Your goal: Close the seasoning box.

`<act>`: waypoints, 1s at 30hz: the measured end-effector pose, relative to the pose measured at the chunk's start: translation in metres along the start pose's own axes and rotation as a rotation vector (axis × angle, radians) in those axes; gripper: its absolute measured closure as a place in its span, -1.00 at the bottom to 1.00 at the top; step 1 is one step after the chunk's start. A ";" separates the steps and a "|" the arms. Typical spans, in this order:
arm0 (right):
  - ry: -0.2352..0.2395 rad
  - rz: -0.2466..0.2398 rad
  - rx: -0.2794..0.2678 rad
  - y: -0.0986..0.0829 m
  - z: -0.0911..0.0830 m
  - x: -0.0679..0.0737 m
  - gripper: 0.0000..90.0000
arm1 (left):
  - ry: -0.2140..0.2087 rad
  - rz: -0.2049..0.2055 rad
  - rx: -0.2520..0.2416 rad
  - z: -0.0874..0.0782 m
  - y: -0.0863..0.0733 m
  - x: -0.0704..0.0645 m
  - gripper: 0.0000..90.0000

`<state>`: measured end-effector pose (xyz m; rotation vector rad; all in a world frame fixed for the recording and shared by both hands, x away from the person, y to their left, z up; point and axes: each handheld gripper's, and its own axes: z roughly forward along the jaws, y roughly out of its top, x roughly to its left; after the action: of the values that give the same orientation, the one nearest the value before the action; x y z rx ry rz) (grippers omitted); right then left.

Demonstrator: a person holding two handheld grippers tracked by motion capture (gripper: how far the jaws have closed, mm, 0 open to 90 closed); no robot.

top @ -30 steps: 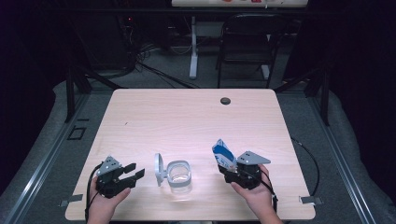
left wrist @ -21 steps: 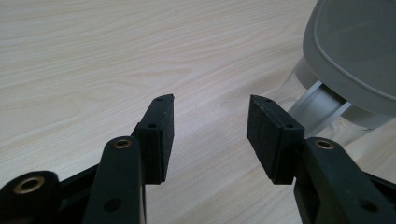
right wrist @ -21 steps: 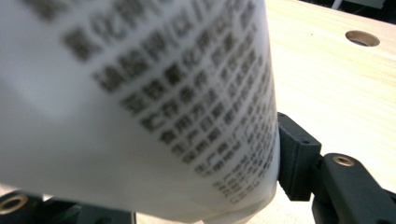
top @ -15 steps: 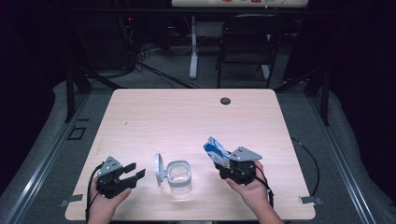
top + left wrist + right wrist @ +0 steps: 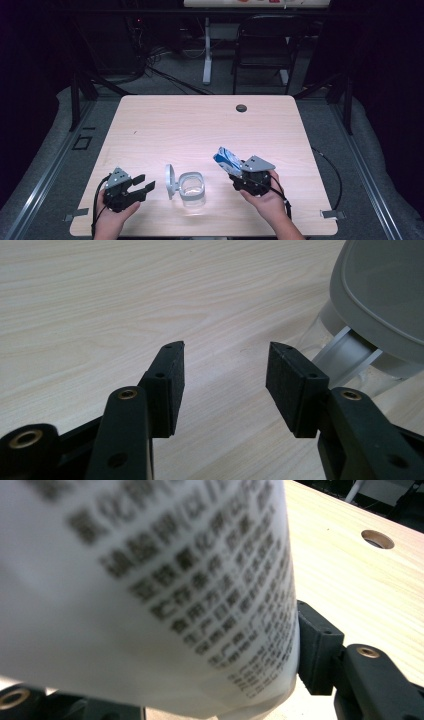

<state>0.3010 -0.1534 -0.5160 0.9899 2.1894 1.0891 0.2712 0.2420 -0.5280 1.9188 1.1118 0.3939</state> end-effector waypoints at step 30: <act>-0.044 -0.176 0.019 0.013 0.008 0.015 -0.04 | -0.003 -0.001 0.004 0.000 0.000 0.002 0.12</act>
<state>0.3025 -0.1320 -0.5116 0.8042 2.2074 0.9590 0.2719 0.2434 -0.5287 1.9210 1.1128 0.3888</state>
